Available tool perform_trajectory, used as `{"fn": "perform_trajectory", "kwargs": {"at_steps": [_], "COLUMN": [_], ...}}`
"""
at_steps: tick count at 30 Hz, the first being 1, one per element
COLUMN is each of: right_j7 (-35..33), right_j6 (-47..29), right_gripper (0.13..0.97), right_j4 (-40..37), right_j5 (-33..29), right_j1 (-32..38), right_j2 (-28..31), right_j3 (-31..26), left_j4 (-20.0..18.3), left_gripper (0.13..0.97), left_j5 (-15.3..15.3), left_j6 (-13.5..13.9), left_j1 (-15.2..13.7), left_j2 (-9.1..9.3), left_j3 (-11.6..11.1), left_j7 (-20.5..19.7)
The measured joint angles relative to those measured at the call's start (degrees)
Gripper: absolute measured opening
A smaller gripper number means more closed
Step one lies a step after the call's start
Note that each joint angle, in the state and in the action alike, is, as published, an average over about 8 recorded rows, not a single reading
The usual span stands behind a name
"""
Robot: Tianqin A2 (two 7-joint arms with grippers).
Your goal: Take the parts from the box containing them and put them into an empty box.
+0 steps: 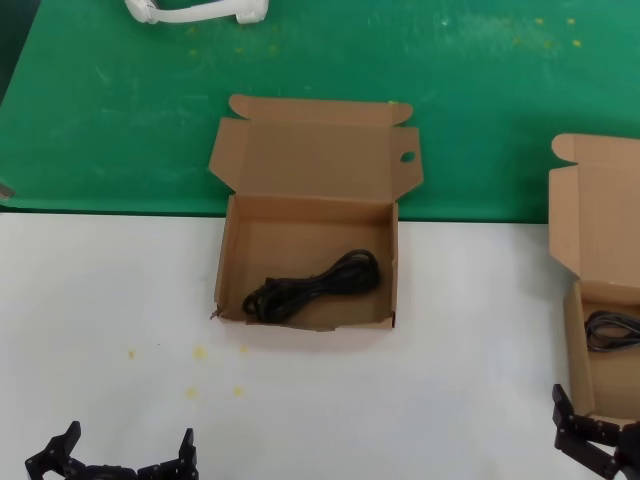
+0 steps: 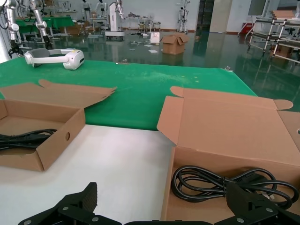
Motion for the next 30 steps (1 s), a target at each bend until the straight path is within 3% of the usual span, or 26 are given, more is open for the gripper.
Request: {"fn": "perform_trajectory", "kwargs": {"at_steps": [30], "right_j7": [0.0], "right_j6": [0.0], "right_gripper": [0.966], "right_j4": [0.0], "right_j5": [0.0], "right_j1": [0.0], "right_j2": [0.0], "right_j3": [0.0], "left_j4": [0.0], "left_gripper": [0.966], "left_j5": [0.0], "left_j6": [0.0], "left_j1": [0.0], "left_j2": [0.0], "left_j3": [0.0], "left_j7": [0.0]}}
